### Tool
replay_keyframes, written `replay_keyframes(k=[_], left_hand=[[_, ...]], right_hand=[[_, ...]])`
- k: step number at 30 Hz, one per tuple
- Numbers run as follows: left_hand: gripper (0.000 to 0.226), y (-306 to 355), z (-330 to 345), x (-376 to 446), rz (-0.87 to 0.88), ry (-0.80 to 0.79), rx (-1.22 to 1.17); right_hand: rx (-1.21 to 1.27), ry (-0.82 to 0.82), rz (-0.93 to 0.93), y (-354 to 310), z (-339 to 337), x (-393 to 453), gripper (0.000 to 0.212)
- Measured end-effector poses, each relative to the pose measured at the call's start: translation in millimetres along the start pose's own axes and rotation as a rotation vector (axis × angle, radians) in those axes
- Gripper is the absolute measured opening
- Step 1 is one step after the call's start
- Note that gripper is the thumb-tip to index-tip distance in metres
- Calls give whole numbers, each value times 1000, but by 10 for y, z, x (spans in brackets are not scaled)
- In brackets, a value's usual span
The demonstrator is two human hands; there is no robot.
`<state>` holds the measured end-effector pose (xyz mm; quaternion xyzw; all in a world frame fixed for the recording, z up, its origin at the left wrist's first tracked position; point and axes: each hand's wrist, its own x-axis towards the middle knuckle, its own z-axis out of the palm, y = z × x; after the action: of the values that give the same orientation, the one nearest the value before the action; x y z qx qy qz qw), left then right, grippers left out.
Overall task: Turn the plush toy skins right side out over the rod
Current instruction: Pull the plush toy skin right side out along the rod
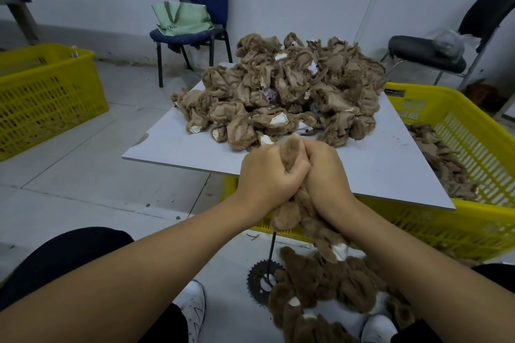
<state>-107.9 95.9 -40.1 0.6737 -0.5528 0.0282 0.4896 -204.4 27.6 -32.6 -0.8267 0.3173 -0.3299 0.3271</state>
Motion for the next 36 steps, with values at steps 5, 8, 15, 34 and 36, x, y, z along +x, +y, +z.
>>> replay_keyframes(k=[5, 8, 15, 34, 36], left_hand=[[39, -88, 158, -159, -279, -203, -27], [44, -70, 123, -16, -235, -150, 102], [50, -39, 94, 184, -444, -334, -87], [28, 19, 53, 264, -202, -144, 75], [25, -17, 31, 229, -85, -67, -8]], right_hand=[[-96, -134, 99, 199, 124, -95, 37], [-157, -136, 92, 138, 114, -18, 31], [-270, -162, 153, 84, 39, 131, 18], [-266, -108, 161, 141, 20, 272, 15], [-228, -61, 104, 101, 23, 255, 20]])
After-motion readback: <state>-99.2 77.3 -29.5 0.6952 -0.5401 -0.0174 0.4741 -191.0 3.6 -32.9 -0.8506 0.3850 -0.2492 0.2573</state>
